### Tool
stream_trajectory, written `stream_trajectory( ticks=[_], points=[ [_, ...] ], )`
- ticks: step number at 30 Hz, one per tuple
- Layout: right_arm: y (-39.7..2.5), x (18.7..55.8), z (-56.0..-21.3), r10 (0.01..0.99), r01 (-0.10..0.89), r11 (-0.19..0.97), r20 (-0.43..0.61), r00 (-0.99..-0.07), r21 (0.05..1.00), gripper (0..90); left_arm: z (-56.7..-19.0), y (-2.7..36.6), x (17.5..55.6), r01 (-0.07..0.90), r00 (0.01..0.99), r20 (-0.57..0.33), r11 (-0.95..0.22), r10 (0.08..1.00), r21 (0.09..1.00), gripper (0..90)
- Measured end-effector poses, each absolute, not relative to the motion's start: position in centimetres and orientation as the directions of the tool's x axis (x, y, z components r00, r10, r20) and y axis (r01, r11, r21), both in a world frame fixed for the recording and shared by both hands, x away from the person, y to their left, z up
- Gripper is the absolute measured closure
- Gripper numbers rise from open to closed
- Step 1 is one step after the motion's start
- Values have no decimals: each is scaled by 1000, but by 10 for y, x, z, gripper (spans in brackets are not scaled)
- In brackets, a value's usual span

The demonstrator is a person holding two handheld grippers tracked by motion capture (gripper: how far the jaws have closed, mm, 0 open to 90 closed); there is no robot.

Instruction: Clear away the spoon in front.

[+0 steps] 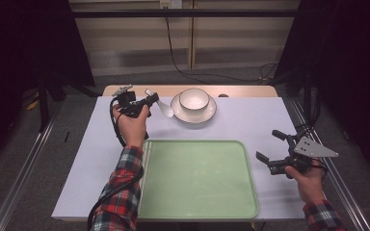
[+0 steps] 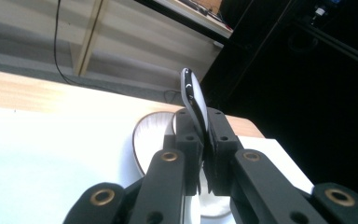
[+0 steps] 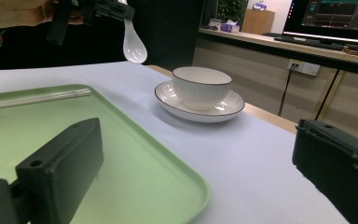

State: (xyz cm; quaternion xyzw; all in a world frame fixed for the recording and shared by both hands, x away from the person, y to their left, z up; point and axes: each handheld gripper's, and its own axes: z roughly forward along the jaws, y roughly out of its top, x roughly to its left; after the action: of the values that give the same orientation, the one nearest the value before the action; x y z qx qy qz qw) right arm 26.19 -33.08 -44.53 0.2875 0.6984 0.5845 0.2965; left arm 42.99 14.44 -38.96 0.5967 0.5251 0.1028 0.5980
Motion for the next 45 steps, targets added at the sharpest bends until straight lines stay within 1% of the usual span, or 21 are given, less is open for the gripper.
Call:
stream_trajectory(
  ticks=[6,11,13,17,21,24,33,37,45],
  points=[
    [-330,262,-446,745,57,153,-78,-663,987,11,-388,152,419,523,451,-480,212,753,825,858],
    [-331,262,-445,748,53,152,-80,-659,987,11,-391,158,409,549,476,-489,187,731,814,858],
    [-331,262,-446,745,51,158,-85,-662,986,11,-392,158,405,562,470,-504,195,724,804,859],
    [-330,262,-446,743,55,157,-81,-665,986,11,-395,161,399,590,495,-494,142,715,795,858],
    [-331,262,-446,740,50,165,-90,-666,985,11,-395,163,392,616,497,-515,134,698,776,858],
    [-330,262,-446,743,51,165,-90,-664,985,11,-397,166,389,629,511,-506,100,694,771,858],
    [-329,262,-446,739,56,169,-89,-668,984,11,-405,170,382,684,511,-523,46,683,728,859],
    [-329,262,-446,740,55,171,-92,-666,984,11,-412,172,376,700,502,-535,44,679,713,859],
    [-328,262,-446,738,55,168,-89,-669,984,11,-421,174,365,726,506,-527,-8,683,687,860]
  ],
)
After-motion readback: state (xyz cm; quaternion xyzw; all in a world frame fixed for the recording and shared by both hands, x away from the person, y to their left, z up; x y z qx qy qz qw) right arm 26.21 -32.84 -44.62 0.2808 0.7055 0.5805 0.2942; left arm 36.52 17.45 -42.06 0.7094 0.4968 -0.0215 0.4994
